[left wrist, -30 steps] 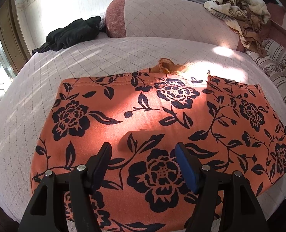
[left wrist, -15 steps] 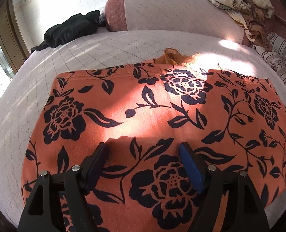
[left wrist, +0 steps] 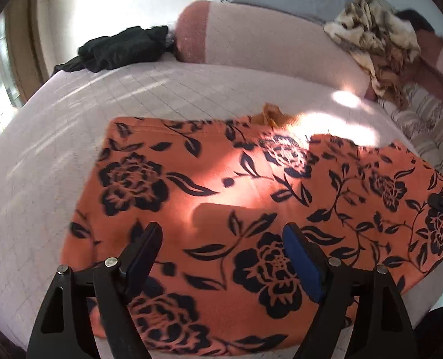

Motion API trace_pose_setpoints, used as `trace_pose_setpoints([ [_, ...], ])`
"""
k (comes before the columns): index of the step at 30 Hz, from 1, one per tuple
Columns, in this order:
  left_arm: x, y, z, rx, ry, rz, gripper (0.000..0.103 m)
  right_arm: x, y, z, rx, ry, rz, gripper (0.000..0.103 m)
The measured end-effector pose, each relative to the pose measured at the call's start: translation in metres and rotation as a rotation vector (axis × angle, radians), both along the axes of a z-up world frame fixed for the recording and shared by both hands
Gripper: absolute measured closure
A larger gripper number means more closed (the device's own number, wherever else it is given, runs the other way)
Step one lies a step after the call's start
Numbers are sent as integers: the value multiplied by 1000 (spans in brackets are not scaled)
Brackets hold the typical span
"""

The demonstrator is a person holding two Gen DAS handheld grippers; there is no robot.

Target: Fold small clothes

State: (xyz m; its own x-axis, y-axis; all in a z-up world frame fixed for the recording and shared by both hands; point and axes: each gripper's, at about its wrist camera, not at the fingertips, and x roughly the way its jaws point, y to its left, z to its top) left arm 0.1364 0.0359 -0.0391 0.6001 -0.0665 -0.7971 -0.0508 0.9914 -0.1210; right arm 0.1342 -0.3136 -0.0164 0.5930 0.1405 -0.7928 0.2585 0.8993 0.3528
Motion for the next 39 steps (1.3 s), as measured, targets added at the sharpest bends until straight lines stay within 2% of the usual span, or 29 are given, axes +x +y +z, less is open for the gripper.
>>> trace_pose_setpoints([
  [3, -32, 56, 28, -61, -72, 111, 20, 4, 59, 53, -97, -121, 123, 89],
  [5, -54, 97, 35, -70, -111, 206, 20, 2, 110, 81, -141, -208, 220, 89],
  [8, -77, 157, 26, -51, -114, 376, 20, -6, 201, 95, -180, -274, 394, 89],
  [10, -85, 191, 8, -65, -80, 486, 20, -10, 263, 77, -195, -245, 519, 89],
  [11, -86, 204, -3, -90, -45, 526, 20, -9, 292, 58, -203, -202, 577, 89],
  [13, -83, 220, -19, -157, 25, 572, 22, 1, 336, 1, -196, -37, 657, 89],
  [14, -84, 221, -20, -178, 17, 565, 22, 7, 350, -30, -186, 63, 676, 88],
  [15, -84, 220, -18, -169, 0, 552, 22, 5, 355, -42, -194, 62, 667, 88],
  [16, -86, 218, -16, -154, -17, 538, 22, 1, 360, -35, -231, 24, 657, 88],
  [20, -83, 215, -14, -156, -27, 502, 22, 10, 355, -8, -214, 18, 646, 88],
  [22, -82, 215, -13, -164, -30, 500, 22, 12, 358, -4, -194, 27, 653, 81],
  [23, -82, 216, -12, -164, -32, 499, 22, 11, 363, -9, -192, 35, 672, 75],
  [25, -84, 218, -11, -165, -36, 506, 22, 6, 375, -24, -138, 62, 751, 33],
  [27, -88, 222, -10, -168, -43, 524, 22, -8, 379, -21, -63, -3, 788, 24],
  [29, -91, 223, -8, -167, -55, 538, 22, -15, 374, -17, -30, -21, 798, 24],
  [32, -94, 212, -2, -159, -73, 493, 22, -19, 343, -5, 102, -45, 747, 24],
  [36, -94, 167, 21, -183, -117, 297, 22, -33, 284, 18, 173, -109, 645, 24],
  [38, -86, 141, 24, -193, -100, 198, 22, -40, 257, 20, 178, -118, 589, 24],
  [39, -81, 132, 22, -193, -76, 179, 24, -42, 245, 19, 189, -114, 566, 24],
])
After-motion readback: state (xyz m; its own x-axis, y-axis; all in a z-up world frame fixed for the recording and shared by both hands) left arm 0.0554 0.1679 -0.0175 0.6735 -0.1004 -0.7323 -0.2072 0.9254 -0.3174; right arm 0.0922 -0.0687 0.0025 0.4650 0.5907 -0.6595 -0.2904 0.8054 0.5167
